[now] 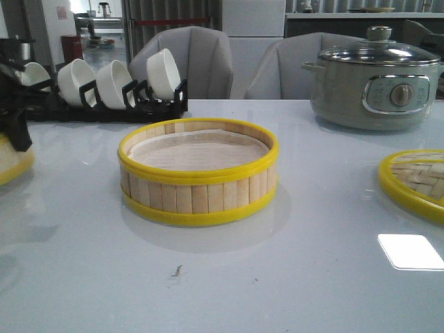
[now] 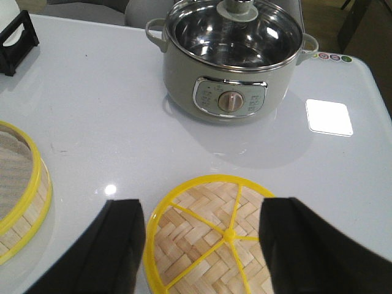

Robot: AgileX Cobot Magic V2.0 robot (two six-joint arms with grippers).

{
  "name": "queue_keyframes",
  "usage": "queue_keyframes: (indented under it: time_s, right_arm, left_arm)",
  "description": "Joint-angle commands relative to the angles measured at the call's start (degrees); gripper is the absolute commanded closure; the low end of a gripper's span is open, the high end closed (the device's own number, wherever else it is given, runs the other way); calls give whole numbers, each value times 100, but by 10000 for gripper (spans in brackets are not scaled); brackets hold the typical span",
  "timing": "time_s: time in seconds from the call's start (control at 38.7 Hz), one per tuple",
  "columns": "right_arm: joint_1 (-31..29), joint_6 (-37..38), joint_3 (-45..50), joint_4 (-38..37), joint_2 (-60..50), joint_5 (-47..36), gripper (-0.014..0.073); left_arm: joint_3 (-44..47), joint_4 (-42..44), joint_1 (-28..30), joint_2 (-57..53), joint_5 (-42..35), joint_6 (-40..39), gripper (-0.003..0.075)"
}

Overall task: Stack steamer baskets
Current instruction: 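Reach the left gripper to the steamer basket nearest it and grasp its rim, then lift the basket with the left gripper and carry it over the centre basket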

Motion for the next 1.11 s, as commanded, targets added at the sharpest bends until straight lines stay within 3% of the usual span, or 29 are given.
queue_keyframes:
  time_s: [0.0, 0.34, 0.65, 0.85, 1.09]
  right_arm:
    - [0, -64, -217, -63, -69, -418, 77]
    - [0, -64, -217, -63, -62, -418, 77]
    - [0, -64, -217, -63, -62, -407, 77]
    - [0, -64, -217, -63, -62, -261, 77]
    - [0, -64, -217, -63, -62, -224, 77]
  left_arm:
    - [-661, 0, -290, -623, -82, 40, 634]
    - [-2118, 0, -1977, -755, 740, 240, 634]
    - [-2223, 0, -3619, -496, 686, 355, 634]
    - [-2223, 0, -4102, -166, 719, 355, 634]
    - [-2223, 55, -4139, 7, 944, 355, 634]
